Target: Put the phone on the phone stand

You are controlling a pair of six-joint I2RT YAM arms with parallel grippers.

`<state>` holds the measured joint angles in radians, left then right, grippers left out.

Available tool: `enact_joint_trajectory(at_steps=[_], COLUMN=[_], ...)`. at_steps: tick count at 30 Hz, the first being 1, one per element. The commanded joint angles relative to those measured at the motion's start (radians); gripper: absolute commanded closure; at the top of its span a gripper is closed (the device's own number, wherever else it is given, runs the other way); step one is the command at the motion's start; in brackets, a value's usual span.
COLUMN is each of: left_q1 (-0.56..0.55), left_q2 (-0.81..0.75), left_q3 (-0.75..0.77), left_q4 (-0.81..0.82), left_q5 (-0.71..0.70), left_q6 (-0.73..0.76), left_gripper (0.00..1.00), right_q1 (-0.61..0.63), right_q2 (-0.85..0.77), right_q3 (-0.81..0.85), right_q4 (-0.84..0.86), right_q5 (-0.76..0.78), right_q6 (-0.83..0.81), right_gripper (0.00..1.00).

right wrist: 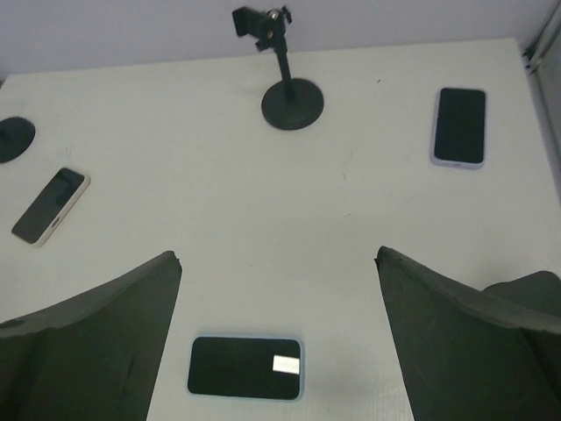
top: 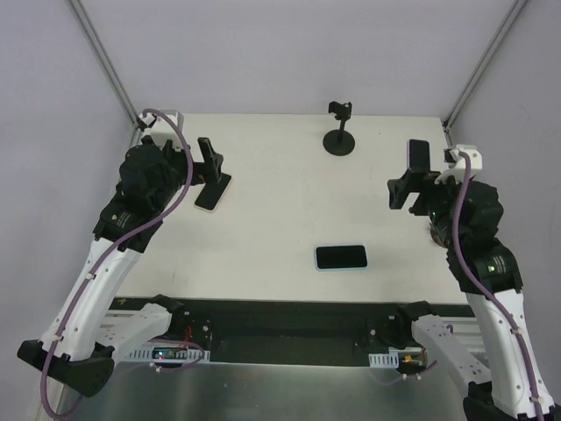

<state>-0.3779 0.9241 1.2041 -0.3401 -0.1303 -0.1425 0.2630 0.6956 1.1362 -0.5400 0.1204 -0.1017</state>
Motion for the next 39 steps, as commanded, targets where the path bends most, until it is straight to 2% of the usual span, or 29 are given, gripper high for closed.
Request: enact_joint_trajectory(at_steps=[1, 2, 4, 5, 7, 9, 11, 12, 15, 17, 19, 21, 24, 25, 27, 30, 35, 39], left_q1=[0.014, 0.020, 0.040, 0.077, 0.134, 0.245, 0.328, 0.417, 0.522, 0.536, 0.551, 0.576, 0.623, 0.654, 0.669, 0.686, 0.706, 0.715], left_q2=[0.103, 0.131, 0.212, 0.237, 0.300, 0.341, 0.364, 0.380, 0.406, 0.412, 0.432, 0.475, 0.551, 0.574, 0.649, 0.745, 0.844, 0.872], left_q3=[-0.043, -0.049, -0.061, -0.063, -0.064, -0.069, -0.075, -0.086, -0.093, -0.092, -0.078, -0.058, -0.032, -0.022, 0.024, 0.130, 0.233, 0.284], left_q4=[0.023, 0.021, 0.021, 0.021, 0.023, 0.024, 0.024, 0.024, 0.044, 0.059, 0.069, 0.087, 0.209, 0.251, 0.372, 0.383, 0.466, 0.492], left_q5=[0.127, 0.194, 0.260, 0.311, 0.356, 0.379, 0.389, 0.400, 0.367, 0.309, 0.189, 0.166, 0.208, 0.286, 0.354, 0.383, 0.494, 0.518], left_q6=[-0.202, -0.233, -0.310, -0.333, -0.409, -0.462, -0.552, -0.583, -0.652, -0.640, -0.628, -0.634, -0.626, -0.628, -0.611, -0.583, -0.568, -0.569], left_gripper=[0.01, 0.01, 0.01, 0.01, 0.01, 0.01, 0.01, 0.01, 0.01, 0.01, 0.01, 0.01, 0.01, 0.01, 0.03, 0.06, 0.23, 0.25], right_q1=[0.001, 0.002, 0.011, 0.021, 0.036, 0.076, 0.116, 0.128, 0.147, 0.154, 0.157, 0.160, 0.162, 0.162, 0.163, 0.162, 0.162, 0.163], right_q2=[0.065, 0.079, 0.143, 0.172, 0.255, 0.321, 0.357, 0.386, 0.429, 0.441, 0.450, 0.447, 0.430, 0.427, 0.420, 0.412, 0.392, 0.395], right_q3=[-0.052, -0.059, -0.067, -0.062, -0.050, -0.047, -0.041, -0.039, -0.033, -0.035, -0.038, -0.046, -0.052, -0.055, -0.061, -0.067, -0.066, -0.061], right_q4=[0.046, 0.055, 0.078, 0.072, 0.061, 0.052, 0.028, 0.017, -0.011, -0.017, -0.009, 0.006, 0.018, 0.020, 0.025, 0.023, 0.009, 0.009], right_q5=[-0.174, -0.218, -0.400, -0.509, -0.600, -0.688, -0.662, -0.648, -0.631, -0.619, -0.628, -0.645, -0.634, -0.630, -0.627, -0.619, -0.570, -0.558], right_q6=[0.054, 0.051, 0.031, 0.028, 0.022, 0.011, 0.004, 0.002, -0.004, 0.002, 0.013, 0.026, 0.036, 0.037, 0.040, 0.039, 0.025, 0.020], right_gripper=[0.04, 0.04, 0.04, 0.04, 0.04, 0.04, 0.04, 0.04, 0.04, 0.04, 0.04, 0.04, 0.04, 0.04, 0.04, 0.04, 0.04, 0.04])
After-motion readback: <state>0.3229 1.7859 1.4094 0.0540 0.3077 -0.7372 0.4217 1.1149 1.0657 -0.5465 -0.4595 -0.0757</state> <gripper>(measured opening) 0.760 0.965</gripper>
